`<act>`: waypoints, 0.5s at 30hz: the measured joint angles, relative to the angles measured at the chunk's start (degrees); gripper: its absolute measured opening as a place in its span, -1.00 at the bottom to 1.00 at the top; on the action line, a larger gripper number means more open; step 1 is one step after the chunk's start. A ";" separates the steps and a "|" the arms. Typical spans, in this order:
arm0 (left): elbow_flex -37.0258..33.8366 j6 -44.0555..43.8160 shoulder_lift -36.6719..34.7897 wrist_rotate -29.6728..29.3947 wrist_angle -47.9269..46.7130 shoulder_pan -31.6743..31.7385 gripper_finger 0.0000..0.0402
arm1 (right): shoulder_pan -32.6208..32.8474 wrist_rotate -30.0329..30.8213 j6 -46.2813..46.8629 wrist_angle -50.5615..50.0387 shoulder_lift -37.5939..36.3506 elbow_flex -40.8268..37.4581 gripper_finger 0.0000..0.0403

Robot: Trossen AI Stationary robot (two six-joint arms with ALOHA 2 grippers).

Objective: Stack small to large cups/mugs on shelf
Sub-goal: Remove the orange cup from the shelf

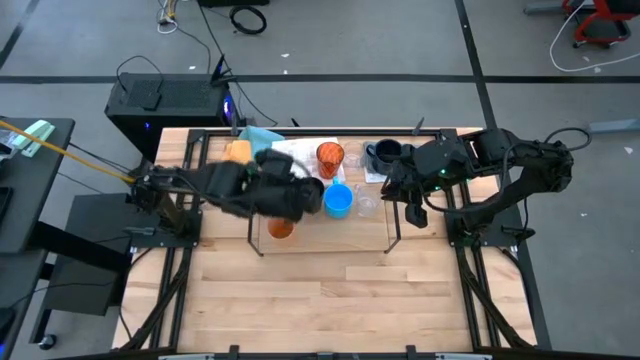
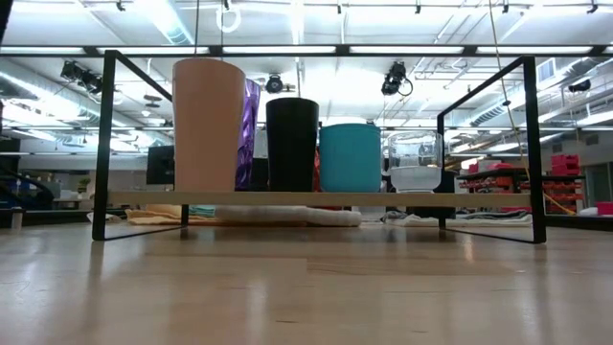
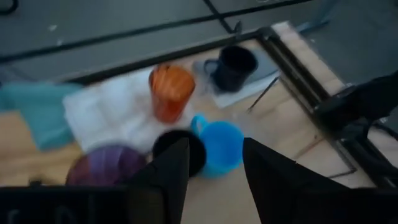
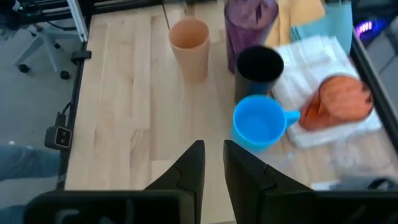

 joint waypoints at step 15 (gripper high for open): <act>2.61 24.83 2.52 17.46 14.90 26.20 -0.33 | -0.02 0.00 2.41 5.23 0.00 0.00 -0.67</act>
